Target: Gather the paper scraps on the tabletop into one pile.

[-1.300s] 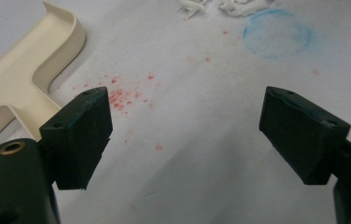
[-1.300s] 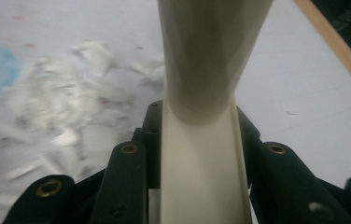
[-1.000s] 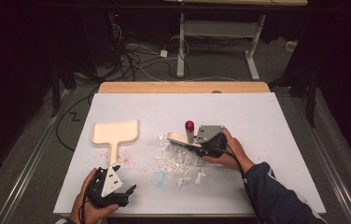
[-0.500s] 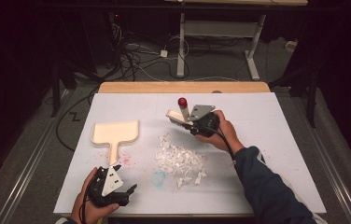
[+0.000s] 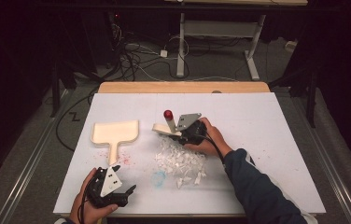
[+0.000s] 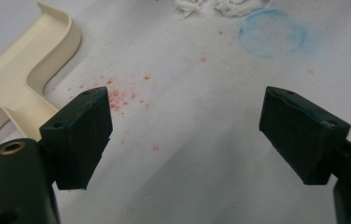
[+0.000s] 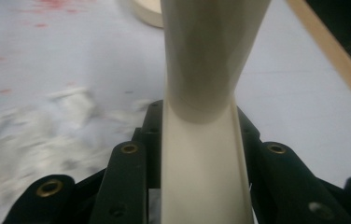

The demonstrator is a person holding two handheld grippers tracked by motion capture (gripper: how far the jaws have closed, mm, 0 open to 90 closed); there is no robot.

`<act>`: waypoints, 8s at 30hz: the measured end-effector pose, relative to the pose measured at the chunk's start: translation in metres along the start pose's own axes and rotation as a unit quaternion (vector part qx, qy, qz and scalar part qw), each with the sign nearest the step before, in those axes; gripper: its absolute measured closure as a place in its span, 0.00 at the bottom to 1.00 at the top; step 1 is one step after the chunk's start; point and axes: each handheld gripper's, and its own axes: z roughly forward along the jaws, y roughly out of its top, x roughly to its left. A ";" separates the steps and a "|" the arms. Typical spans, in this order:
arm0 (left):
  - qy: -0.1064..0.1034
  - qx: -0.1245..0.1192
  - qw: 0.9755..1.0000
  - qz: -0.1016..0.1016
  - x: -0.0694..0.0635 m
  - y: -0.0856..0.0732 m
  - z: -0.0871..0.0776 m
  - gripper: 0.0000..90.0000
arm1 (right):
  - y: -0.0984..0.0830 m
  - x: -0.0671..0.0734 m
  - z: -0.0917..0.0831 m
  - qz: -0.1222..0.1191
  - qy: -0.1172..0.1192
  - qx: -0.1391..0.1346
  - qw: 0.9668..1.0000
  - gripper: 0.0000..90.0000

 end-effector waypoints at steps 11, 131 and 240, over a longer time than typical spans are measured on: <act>0.000 0.002 1.000 0.001 -0.003 0.000 -0.002 0.18 | -0.016 0.011 -0.048 -0.027 0.043 -0.040 0.998 0.75; -0.008 0.000 1.000 0.022 -0.008 0.006 0.000 0.18 | -0.032 0.094 -0.083 0.038 0.103 -0.016 0.994 0.75; -0.012 -0.006 0.999 0.041 -0.016 0.007 -0.003 0.18 | -0.066 0.071 -0.158 0.227 -0.105 0.009 0.968 0.75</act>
